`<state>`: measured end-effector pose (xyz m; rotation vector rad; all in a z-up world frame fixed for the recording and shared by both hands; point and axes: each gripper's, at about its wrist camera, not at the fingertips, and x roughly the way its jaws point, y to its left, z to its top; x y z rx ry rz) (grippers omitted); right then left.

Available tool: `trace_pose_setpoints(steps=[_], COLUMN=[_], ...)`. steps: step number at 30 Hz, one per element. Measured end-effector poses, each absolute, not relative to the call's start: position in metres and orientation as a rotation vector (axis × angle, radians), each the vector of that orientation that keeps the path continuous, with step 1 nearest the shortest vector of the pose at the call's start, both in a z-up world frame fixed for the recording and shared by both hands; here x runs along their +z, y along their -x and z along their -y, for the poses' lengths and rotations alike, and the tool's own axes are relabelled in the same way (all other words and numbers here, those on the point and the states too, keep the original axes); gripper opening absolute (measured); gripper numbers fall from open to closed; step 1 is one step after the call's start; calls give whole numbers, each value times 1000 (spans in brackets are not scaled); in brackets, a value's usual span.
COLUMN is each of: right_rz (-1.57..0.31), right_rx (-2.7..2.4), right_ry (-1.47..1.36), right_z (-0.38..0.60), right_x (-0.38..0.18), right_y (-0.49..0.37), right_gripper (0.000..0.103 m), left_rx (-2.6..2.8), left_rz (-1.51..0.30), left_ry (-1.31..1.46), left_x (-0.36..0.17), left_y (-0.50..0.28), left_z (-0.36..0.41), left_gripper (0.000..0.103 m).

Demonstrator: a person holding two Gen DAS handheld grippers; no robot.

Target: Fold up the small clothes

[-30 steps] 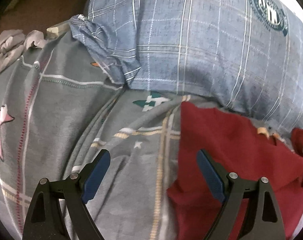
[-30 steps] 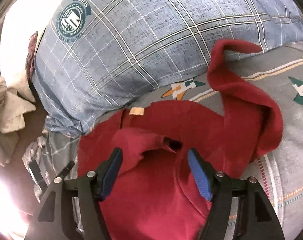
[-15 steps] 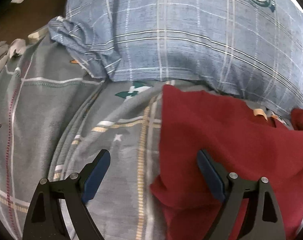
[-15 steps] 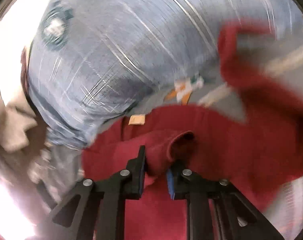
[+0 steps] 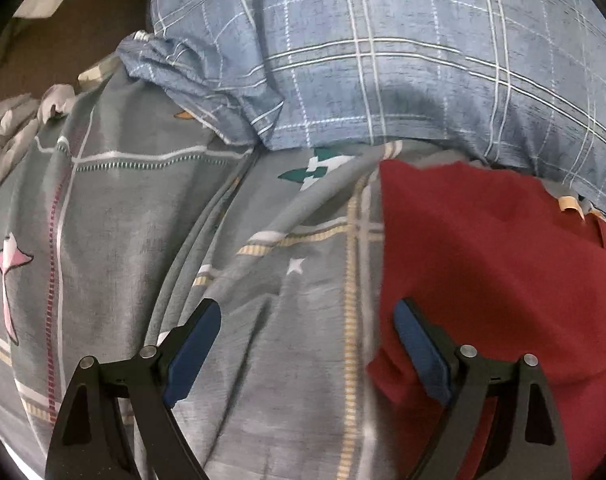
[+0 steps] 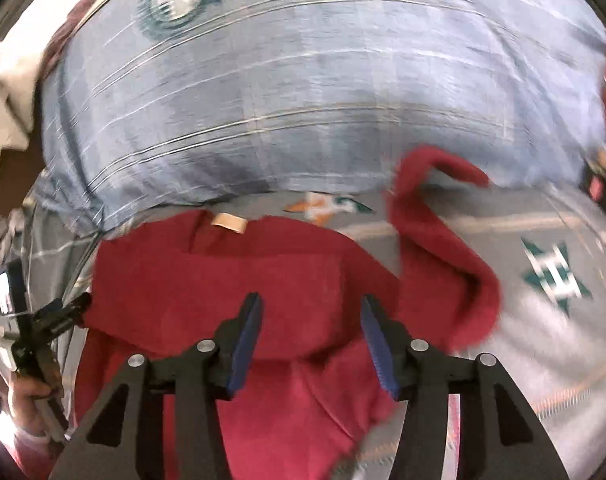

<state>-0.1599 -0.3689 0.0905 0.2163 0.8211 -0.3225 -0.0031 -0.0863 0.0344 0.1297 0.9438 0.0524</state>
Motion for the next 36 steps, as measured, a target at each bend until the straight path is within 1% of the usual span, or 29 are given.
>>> trace_pose_setpoints(steps=[4, 8, 13, 15, 18, 19, 21, 22, 27, 28, 29, 32, 34, 36], right_rz=[-836, -882, -911, -943, -979, -987, -985, -988, -924, -918, -901, -889, -936, -931], right_rx=[-104, 74, 243, 285, 388, 399, 335, 321, 217, 232, 275, 309, 305, 328], right_ry=[-212, -145, 31, 69, -80, -101, -79, -89, -184, -197, -217, -241, -288, -340], right_z=[328, 269, 196, 178, 175, 172, 167, 166, 163, 159, 153, 135, 137, 145], right_x=[78, 59, 42, 35, 28, 24, 15, 11, 0, -1, 1, -1, -14, -15], right_y=[121, 81, 79, 77, 77, 76, 66, 60, 33, 28, 23, 7, 0, 6], right_gripper=[53, 53, 51, 53, 53, 51, 51, 53, 53, 52, 44, 43, 43, 44], left_rx=[109, 106, 148, 154, 175, 176, 174, 174, 188, 198, 206, 230, 237, 225], left_rz=[-947, -959, -931, -925, -931, -935, -933, -930, -908, -901, -894, -881, -886, -891], left_ry=[-155, -46, 10, 32, 67, 82, 100, 102, 129, 140, 149, 174, 194, 207], left_x=[36, 44, 56, 59, 59, 59, 60, 62, 70, 72, 74, 77, 76, 75], left_y=[-3, -7, -9, -8, -7, -8, -7, -6, -2, -1, 0, 2, 2, 2], left_z=[77, 54, 30, 24, 15, 14, 8, 7, 0, -3, -6, -12, -16, -14], left_gripper=[88, 88, 88, 88, 88, 88, 88, 88, 89, 89, 89, 89, 89, 89])
